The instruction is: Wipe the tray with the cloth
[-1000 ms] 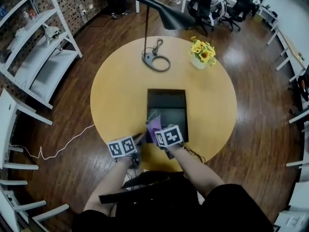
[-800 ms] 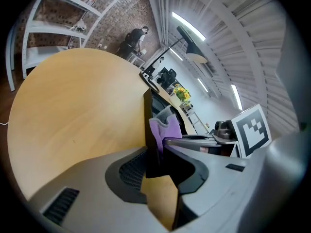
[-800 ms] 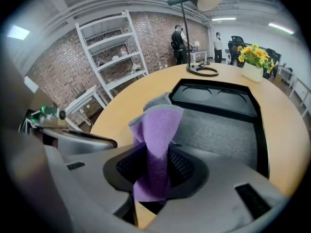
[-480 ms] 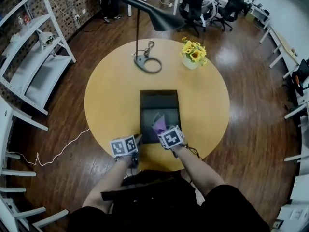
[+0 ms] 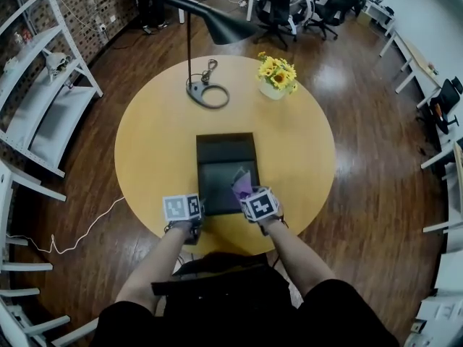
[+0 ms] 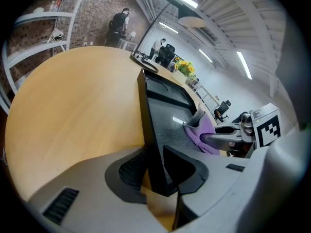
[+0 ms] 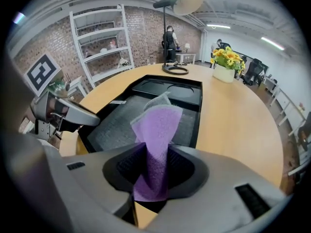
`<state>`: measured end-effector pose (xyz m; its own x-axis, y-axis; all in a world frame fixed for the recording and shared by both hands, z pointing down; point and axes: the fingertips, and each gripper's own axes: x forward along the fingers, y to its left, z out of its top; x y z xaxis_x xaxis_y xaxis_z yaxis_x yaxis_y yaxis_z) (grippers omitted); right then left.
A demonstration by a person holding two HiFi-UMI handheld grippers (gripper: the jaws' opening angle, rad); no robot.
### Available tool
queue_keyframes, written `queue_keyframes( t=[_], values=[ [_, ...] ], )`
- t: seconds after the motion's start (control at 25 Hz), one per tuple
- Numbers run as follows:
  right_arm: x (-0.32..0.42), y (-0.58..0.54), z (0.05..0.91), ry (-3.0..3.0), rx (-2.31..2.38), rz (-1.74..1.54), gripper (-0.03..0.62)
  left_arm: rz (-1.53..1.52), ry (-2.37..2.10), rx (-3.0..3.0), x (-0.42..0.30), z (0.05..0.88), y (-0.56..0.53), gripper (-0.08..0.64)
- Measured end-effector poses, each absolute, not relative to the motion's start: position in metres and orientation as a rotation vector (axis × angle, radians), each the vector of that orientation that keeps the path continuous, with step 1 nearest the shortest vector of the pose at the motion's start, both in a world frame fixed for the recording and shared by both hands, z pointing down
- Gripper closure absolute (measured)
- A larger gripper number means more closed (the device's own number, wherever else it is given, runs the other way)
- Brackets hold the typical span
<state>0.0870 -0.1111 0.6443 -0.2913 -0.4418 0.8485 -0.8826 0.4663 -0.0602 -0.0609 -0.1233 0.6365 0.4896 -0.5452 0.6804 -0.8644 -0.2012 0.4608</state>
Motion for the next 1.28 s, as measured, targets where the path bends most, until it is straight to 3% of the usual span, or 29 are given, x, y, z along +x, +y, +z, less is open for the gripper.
queue_keyframes(
  t=[0.44,1.0,1.28],
  values=[
    [0.090,-0.126,0.641,-1.870,0.947,0.743,0.465,0.501,-1.164,1.858,-0.059,0.641,-0.117,0.462],
    [-0.041,-0.300,0.553,-2.000,0.572,-0.190,0.460,0.467,-1.143,1.806,-0.058,0.638,-0.110,0.466],
    [-0.058,-0.307,0.602,-2.004,0.179,-0.089,0.451,0.647,-1.124,1.852,-0.049,0.635,-0.109,0.469]
  ],
)
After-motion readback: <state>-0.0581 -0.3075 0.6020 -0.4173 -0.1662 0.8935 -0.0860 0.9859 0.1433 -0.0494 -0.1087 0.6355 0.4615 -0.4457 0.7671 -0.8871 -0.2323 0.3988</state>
